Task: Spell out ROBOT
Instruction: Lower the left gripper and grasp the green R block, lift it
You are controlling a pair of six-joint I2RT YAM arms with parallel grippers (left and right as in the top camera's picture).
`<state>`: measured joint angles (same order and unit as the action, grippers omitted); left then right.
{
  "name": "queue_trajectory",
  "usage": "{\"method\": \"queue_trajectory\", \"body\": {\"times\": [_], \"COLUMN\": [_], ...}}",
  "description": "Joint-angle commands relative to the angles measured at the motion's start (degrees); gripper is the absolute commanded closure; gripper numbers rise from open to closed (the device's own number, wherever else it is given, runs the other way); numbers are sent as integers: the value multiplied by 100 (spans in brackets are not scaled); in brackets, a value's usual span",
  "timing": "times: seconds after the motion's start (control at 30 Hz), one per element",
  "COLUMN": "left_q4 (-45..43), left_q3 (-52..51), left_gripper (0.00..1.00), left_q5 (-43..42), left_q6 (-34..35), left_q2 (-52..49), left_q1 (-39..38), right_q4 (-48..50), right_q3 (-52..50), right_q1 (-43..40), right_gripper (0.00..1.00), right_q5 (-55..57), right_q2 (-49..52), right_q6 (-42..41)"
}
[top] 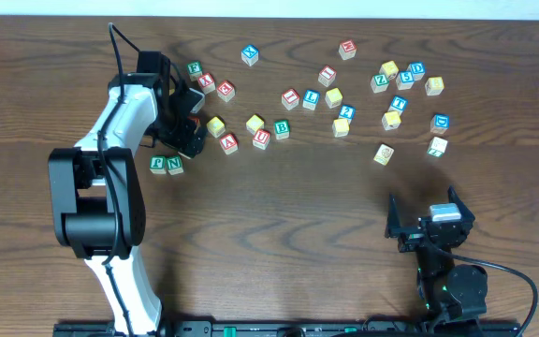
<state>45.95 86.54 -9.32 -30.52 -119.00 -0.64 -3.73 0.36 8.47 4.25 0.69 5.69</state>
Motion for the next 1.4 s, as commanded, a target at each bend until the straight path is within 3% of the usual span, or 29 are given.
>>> {"method": "queue_trajectory", "body": {"times": [0.0, 0.53, 0.73, 1.03, 1.3, 1.37], "left_q4": [-22, -92, -177, -286, -345, -348], "left_q3": [-131, -131, -131, -131, -131, -131], "left_gripper": [2, 0, 11, 18, 42, 56], "left_q5": [-94, -94, 0, 299, 511, 511], "left_q6": [-94, -94, -96, -96, -94, -96], "left_q2": [-238, -284, -284, -284, -284, -284], "left_q1": [-2, -2, -2, -9, -9, -9], "right_q4": [-24, -24, -24, -24, -24, -24], "right_q3": [-4, -4, -4, -4, -4, -4], "right_q1": [-26, -26, -26, -26, -26, -26], "right_gripper": [1, 1, 1, 1, 1, 1], "right_q5": [-15, -15, -15, -15, -15, -15], "right_q2": [-35, -35, -35, -35, -35, -35], "right_q6": [59, 59, 59, 59, 59, 59]}}
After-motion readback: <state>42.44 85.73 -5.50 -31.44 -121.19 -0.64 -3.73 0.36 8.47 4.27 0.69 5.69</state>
